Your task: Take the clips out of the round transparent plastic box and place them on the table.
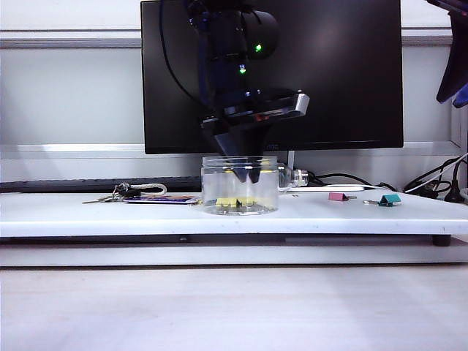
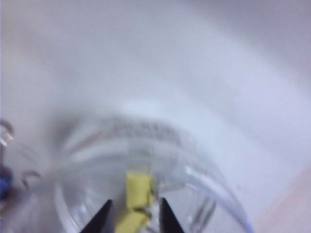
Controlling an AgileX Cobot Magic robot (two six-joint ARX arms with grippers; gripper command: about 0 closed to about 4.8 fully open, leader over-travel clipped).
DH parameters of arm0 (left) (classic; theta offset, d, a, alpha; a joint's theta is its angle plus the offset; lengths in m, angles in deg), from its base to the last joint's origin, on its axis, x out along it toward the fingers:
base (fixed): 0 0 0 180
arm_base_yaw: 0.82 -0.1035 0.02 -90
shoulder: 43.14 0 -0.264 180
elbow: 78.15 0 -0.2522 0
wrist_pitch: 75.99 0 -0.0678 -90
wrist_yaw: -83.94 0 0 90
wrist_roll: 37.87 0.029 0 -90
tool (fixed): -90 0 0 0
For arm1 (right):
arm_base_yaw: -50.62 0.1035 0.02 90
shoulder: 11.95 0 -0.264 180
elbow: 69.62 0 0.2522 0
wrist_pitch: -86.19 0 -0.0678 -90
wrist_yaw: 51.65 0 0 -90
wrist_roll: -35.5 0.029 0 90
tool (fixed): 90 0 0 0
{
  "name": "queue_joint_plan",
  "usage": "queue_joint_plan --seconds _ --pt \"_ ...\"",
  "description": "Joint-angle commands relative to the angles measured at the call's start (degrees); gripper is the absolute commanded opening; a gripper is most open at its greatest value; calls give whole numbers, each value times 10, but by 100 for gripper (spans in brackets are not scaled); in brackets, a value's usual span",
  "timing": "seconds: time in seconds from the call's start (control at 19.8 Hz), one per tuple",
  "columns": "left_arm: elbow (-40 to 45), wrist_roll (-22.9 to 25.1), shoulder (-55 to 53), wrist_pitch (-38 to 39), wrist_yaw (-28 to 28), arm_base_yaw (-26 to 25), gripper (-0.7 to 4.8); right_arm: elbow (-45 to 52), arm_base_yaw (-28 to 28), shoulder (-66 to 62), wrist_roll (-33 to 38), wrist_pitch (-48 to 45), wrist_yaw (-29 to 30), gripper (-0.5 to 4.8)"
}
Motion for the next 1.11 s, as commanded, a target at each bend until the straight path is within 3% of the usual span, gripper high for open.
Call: queue_joint_plan --seconds 0.05,0.51,0.71,0.81,1.11 --pt "0 25 4 19 2 1 130 -1 0 2 -2 -5 2 116" --pt "0 -52 0 9 0 1 153 -1 0 2 -2 -5 2 115" --pt "3 -53 -1 0 0 1 160 -1 0 2 -2 -5 2 115" --pt "3 -51 -3 0 0 1 192 -1 0 2 -2 -5 2 116" --pt "4 -40 -14 2 0 -1 193 -1 0 2 -2 -5 2 115"
